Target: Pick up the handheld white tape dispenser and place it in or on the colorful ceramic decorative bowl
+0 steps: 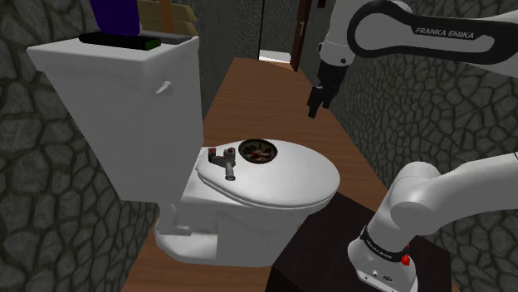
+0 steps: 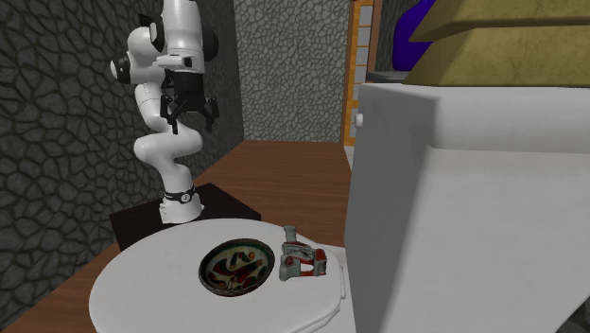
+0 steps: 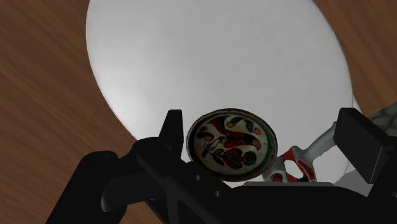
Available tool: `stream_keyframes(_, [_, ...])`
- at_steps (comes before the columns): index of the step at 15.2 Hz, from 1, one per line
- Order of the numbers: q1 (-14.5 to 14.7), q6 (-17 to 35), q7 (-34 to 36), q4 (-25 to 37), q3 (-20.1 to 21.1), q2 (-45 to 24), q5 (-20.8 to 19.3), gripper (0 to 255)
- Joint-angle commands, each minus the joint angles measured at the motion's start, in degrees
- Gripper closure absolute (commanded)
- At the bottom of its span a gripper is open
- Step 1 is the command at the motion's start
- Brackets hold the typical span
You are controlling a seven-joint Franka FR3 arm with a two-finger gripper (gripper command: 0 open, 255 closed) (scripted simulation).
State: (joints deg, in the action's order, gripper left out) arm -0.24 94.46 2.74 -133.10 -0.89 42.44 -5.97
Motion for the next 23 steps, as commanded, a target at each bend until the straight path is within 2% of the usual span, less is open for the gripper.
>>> stream_keyframes(1, [0.0, 0.0, 0.0, 0.0, 0.0, 0.0, 0.0, 0])
stream_keyframes(12, [1.3, 18.2, 6.4, -1.0, 3.7, -17.9, 1.3, 0])
stream_keyframes(23, [2.1, 31.6, 13.1, 7.5, 6.7, -40.5, -0.5, 0])
